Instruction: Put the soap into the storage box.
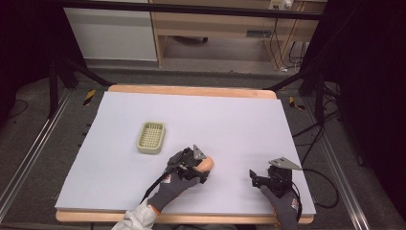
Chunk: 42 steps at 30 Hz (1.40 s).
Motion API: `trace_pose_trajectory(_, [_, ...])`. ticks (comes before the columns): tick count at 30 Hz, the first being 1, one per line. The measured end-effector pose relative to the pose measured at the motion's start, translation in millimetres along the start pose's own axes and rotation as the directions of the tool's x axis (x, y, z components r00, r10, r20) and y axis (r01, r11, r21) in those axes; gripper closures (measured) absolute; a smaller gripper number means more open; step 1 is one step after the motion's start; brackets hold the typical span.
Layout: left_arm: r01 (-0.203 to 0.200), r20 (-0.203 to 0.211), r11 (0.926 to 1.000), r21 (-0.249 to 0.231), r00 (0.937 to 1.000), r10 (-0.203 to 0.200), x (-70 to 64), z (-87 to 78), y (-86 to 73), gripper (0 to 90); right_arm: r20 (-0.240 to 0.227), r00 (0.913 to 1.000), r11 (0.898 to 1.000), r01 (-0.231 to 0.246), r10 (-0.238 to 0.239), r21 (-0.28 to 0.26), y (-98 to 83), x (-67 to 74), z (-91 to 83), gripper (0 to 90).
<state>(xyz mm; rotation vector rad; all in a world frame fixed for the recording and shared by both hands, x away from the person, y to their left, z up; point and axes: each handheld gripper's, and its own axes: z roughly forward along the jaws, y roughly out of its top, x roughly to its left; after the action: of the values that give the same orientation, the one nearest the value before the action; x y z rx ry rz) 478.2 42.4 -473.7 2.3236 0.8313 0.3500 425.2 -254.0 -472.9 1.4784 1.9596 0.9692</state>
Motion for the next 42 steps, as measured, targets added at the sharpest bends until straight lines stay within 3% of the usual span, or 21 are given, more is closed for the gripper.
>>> trace_pose_trajectory(23, [-0.004,0.019,1.0,0.003,0.9998,0.004,1.3,-2.1,0.2,31.7,0.004,1.0,1.0,-0.003,0.003,-0.001,-0.1,-0.9,0.5,8.7])
trace_pose_trajectory(36, [-0.015,0.026,0.9997,-0.021,0.9995,0.016,0.7,-21.4,1.7,31.8,0.004,1.0,1.0,-0.008,0.008,-0.001,-0.1,-0.8,-0.2,8.7])
trace_pose_trajectory(42, [-0.005,0.023,0.9995,-0.032,0.9997,0.006,6.9,-34.7,-1.6,31.7,0.006,1.0,1.0,-0.008,0.008,-0.001,0.0,-1.0,-0.2,8.7])
